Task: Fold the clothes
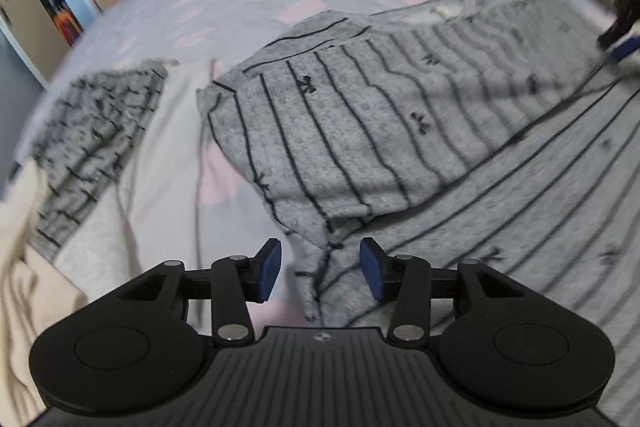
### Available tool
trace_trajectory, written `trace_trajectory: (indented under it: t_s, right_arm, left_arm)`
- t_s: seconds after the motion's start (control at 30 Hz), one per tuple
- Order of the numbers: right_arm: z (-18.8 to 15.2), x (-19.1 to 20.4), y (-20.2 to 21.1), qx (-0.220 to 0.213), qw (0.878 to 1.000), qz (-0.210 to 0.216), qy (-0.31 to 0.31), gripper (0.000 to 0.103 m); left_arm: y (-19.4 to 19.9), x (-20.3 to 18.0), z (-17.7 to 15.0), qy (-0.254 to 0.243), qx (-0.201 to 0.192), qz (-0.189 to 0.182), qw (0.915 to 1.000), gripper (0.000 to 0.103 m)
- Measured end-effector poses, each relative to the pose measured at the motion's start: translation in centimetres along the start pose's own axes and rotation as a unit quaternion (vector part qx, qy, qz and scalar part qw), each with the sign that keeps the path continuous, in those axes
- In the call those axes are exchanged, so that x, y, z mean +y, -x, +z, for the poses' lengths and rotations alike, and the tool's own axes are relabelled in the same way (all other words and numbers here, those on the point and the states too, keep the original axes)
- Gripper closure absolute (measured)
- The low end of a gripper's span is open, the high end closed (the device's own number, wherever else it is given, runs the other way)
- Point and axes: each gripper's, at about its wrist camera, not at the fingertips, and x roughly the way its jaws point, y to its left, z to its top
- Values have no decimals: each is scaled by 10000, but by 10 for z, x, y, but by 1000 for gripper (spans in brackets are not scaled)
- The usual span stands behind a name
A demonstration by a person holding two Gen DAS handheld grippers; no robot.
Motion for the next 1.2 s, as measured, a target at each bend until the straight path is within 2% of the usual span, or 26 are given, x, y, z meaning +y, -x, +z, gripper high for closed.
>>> trace_trajectory:
  t_s: [0.1,0.13,0.17,0.3,0.4,0.5,0.63,0.73,0.9,1.0,1.13,1.17,1.2]
  right_arm:
    - [0,-2,-3,-15,9999,48,-141,71]
    - [0,-2,-3,-53,9999,14,-139,79]
    - [0,-1,-3,-91,9999,-19,-136,92]
    - [-5,-1,6,-254,9996,35,-152,96]
    - [-8,-1,2,-160,9998,-76,-87,96]
    - [-11,-1,-1,-66,9998,-188,-23,96]
    - [-15,-1,-9,-3,9993,-355,142,93]
    - [-14,-1,1,-71,9985,-503,223,82]
    - [-14,-10,22,-230,9969,-646,381,76]
    - [-19,-14,30,-132,9949,-766,637,70]
    - [-36,-17,35,85,9909,-733,1127,68]
    - [-41,-18,37,108,9893,-710,1273,67]
    - [-46,-19,39,111,9869,-702,1448,67]
  left_arm:
    - [3,0,1,-44,-2,242,9997,83]
    - [4,1,2,-48,-4,312,9995,92]
    - [5,1,2,-53,-5,382,9993,96]
    - [9,7,3,-24,-2,622,9981,99]
    - [3,19,-2,224,159,501,9984,99]
    - [-5,14,-2,142,281,512,9982,99]
    - [-9,15,-6,146,554,466,9973,94]
    - [-8,22,-14,264,690,409,9964,91]
    - [5,33,-24,486,840,630,9933,90]
    - [19,42,-32,889,814,318,9922,85]
    - [39,41,-47,1304,734,-198,9885,68]
    - [42,40,-51,1396,729,-301,9871,61]
    - [46,39,-55,1493,734,-393,9853,59]
